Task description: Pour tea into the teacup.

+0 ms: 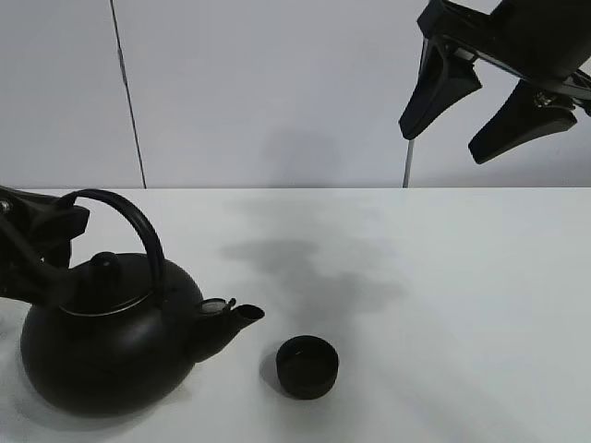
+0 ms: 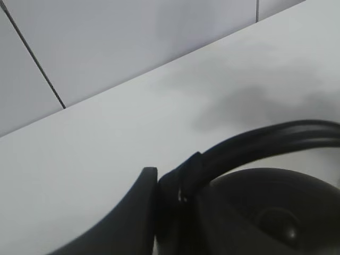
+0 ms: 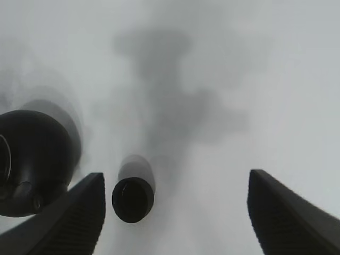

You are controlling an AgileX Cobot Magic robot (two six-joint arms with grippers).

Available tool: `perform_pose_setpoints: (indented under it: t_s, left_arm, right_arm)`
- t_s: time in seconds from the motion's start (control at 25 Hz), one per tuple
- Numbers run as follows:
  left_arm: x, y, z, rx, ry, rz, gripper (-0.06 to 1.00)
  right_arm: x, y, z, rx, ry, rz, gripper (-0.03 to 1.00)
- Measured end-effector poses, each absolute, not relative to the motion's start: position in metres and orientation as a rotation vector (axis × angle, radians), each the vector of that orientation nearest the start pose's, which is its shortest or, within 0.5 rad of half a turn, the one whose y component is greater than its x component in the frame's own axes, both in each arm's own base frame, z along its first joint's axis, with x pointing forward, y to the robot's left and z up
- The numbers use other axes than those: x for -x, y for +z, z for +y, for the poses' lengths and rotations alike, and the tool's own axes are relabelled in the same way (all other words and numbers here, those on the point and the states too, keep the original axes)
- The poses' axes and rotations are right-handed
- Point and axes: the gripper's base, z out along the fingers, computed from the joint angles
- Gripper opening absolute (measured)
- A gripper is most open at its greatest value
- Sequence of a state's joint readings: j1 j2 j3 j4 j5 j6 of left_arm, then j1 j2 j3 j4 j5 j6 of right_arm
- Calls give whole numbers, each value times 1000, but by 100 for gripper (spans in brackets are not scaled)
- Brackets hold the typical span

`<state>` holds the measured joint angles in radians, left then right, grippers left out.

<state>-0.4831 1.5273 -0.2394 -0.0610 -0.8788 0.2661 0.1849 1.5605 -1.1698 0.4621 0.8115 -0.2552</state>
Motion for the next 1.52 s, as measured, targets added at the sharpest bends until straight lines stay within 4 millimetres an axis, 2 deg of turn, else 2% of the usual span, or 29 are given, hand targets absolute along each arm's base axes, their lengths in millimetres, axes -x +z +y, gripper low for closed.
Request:
perform_pose_setpoints:
  t_s: [0.2, 0.84, 1.16, 1.36, 1.52]
  left_arm:
    - [-204, 139, -102, -628, -124, 1787, 11]
    - [-204, 138, -102, -608, -132, 1773, 12]
    - [-198, 138, -101, -619, -160, 1743, 19]
    - [-197, 140, -102, -598, -189, 1726, 32]
    - [-197, 141, -102, -556, -225, 1735, 35]
  right_arm:
    - [-313, 277, 88, 258, 522, 2620, 52]
    - [-314, 277, 88, 252, 517, 2606, 52]
    - [-314, 277, 88, 251, 516, 2604, 52]
    - [-314, 277, 88, 251, 516, 2604, 52]
    - [-314, 277, 88, 252, 517, 2607, 52]
